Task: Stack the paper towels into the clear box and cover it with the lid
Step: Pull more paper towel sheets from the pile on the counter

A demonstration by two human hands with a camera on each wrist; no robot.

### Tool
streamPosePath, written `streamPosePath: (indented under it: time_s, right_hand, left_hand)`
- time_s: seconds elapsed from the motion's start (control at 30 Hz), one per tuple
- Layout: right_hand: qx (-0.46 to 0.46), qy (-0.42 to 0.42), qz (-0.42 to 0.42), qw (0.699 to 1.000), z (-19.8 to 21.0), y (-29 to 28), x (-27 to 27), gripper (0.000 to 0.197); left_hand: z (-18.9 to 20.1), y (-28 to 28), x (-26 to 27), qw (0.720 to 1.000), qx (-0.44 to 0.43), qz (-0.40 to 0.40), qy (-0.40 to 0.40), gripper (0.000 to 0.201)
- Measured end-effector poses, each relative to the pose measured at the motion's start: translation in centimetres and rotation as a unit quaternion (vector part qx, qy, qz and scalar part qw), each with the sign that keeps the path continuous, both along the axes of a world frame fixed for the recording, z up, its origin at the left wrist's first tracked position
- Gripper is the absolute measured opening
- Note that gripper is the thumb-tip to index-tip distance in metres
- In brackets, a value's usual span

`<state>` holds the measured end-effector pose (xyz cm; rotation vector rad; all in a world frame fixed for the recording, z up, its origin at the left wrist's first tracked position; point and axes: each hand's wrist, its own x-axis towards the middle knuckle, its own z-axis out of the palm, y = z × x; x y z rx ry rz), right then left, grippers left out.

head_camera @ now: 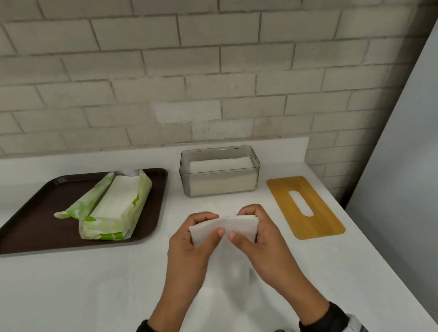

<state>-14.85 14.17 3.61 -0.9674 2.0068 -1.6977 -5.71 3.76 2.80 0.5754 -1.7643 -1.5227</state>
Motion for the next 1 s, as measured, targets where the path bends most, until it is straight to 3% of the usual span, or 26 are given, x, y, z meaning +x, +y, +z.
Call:
streamPosePath:
  time_s: [0.13, 0.23, 0.3, 0.37, 0.5, 0.7, 0.8, 1.0]
  right_hand:
    - [0.064, -0.034, -0.009, 0.997, -0.6, 0.2, -0.4, 0.039]
    - [0.197, -0.010, 0.073, 0.978, -1.7, 1.4, -0.7, 0.022]
    - [0.227, -0.012, 0.095, 0.969, -2.1, 2.7, -1.4, 0.012]
    - [0.209, -0.020, 0.060, 0.976, -2.3, 3.8, -2.5, 0.014]
    - [0.068, -0.094, -0.056, 0.992, -2.9, 3.9, -3.3, 0.025]
    - [-0.038, -0.154, -0.073, 0.985, -3.8, 2.3, -1.5, 0.032]
    - [-0.041, -0.164, -0.090, 0.982, -4.2, 2.2, -1.4, 0.031]
    - [0.056, -0.197, -0.119, 0.972, -6.0, 1.7, -1.3, 0.035]
  left_hand:
    - [0.5, -0.2, -0.1, 0.998, 0.044, 0.018, 0.028, 0.017]
    - [1.1, -1.7, 1.0, 0.986, 0.139, 0.029, 0.086, 0.021]
    - [0.4, -3.4, 2.4, 0.987, 0.141, 0.045, 0.059, 0.022]
    - [-1.0, -4.8, 3.9, 0.992, 0.122, 0.033, -0.012, 0.021]
    - [-3.7, -4.9, 5.4, 0.988, 0.113, 0.015, -0.108, 0.027]
    - [-4.2, -3.2, 4.6, 0.985, 0.138, 0.067, -0.076, 0.031]
    - [-4.4, -2.9, 4.3, 0.984, 0.143, 0.079, -0.077, 0.034]
    - [-6.5, -2.6, 4.0, 0.980, 0.134, 0.075, -0.126, 0.040]
